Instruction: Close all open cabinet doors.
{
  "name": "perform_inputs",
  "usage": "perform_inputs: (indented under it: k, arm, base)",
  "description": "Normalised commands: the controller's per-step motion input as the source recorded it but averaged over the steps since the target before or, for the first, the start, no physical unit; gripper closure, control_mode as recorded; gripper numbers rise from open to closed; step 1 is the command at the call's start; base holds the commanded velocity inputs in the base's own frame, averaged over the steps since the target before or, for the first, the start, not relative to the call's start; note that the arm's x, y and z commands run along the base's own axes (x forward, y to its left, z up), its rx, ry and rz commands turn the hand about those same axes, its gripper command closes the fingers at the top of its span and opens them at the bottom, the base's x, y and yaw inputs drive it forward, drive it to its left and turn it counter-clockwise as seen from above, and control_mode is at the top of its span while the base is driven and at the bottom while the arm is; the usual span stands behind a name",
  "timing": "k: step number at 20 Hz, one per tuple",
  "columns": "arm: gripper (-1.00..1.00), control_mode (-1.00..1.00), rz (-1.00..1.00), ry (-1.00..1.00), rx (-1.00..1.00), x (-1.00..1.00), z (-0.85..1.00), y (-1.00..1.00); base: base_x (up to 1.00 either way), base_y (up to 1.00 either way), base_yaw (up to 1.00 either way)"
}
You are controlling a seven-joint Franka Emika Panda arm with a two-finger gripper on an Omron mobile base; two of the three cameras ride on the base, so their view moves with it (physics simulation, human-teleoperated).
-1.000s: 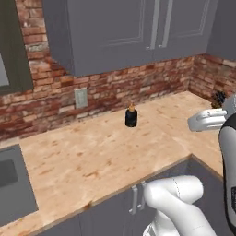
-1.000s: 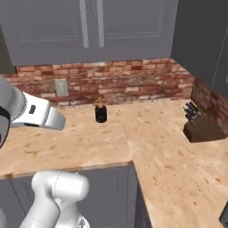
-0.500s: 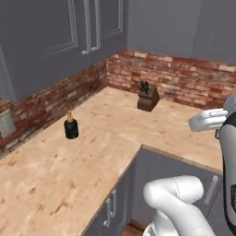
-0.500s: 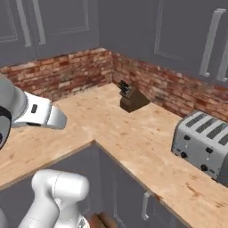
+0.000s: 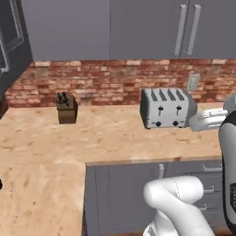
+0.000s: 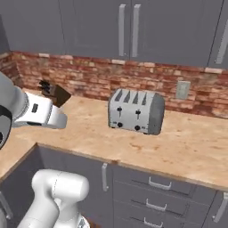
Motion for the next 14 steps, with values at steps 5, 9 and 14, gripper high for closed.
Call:
perform_inputs:
  k: [5, 9, 14]
  arm:
    - [-1.00, 1.00, 0.00, 0.00, 0.00, 0.00, 0.00, 0.00]
    - [-1.00, 1.00, 0.00, 0.00, 0.00, 0.00, 0.00, 0.00]
    - [-1.00, 1.00, 0.00, 0.00, 0.00, 0.00, 0.00, 0.00]
  base:
    - [-0.07, -0.08, -0.82]
    - [0.00, -0.15, -0.76]
    - [0.00, -0.19, -0.73]
